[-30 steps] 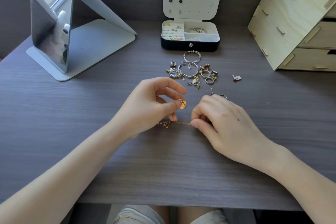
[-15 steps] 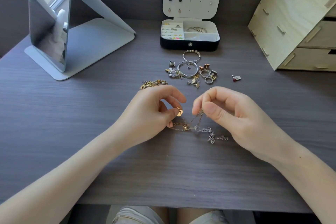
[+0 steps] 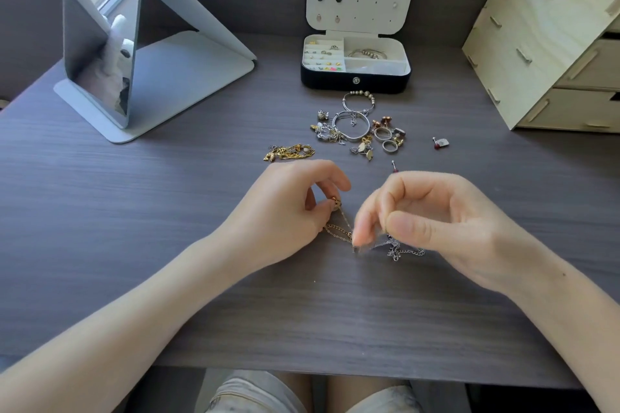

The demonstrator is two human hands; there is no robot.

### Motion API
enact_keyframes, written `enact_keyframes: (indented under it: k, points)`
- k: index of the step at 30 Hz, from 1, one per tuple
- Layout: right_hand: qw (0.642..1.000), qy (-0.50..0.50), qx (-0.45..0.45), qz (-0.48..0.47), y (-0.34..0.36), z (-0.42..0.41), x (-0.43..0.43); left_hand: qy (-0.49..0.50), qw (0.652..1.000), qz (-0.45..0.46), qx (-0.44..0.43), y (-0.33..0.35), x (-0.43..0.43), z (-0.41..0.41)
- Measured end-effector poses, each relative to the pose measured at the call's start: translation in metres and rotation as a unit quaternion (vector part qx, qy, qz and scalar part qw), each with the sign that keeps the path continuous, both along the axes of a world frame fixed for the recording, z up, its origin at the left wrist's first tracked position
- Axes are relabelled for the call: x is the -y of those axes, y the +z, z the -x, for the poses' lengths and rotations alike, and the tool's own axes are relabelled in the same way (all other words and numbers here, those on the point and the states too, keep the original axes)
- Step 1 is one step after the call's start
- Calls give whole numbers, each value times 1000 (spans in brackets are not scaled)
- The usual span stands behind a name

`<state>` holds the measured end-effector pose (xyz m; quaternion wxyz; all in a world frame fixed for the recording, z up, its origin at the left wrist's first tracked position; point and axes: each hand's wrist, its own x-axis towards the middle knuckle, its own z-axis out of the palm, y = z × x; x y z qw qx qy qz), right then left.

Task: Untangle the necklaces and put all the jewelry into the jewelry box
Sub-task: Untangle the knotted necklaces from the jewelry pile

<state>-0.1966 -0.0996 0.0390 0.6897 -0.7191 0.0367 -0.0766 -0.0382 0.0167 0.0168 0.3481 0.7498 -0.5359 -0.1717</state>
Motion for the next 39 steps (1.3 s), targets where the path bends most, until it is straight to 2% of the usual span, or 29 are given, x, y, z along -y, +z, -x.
enact_keyframes:
  k: [4,6,8,10,12,18,21,27,32,37,39]
  points:
    - [998,4,-31,60,2,1,0,-12,1000,6,8,-1,-1,-1]
    - [985,-47,-25,164,-4,-2,-2,-17,1000,8,7,-2,0,-1]
    - [949,-109,-18,294,-14,-5,-2,-21,1000,9,7,-2,0,-1]
    - [898,-151,-14,414,-22,-8,-2,-25,1000,13,6,-2,0,-2]
    - [867,-150,-19,475,-27,-9,0,-27,999,17,1,-3,0,-2]
    - [856,-127,-56,498,-28,-11,-2,-31,999,15,2,-3,0,-2]
    - [840,-124,-71,524,-28,-13,-4,-34,999,13,-2,-3,0,-1]
    - [816,-153,-47,555,-29,-13,-5,-29,999,11,-13,-3,1,-1]
    - [840,-156,-13,520,-27,-13,-3,-26,999,10,-17,-4,3,-1]
    - [830,-136,-25,540,-30,-15,-2,-31,999,15,-29,-4,4,0]
    - [838,-133,-41,529,-30,-15,-1,-34,999,18,-28,-5,5,1]
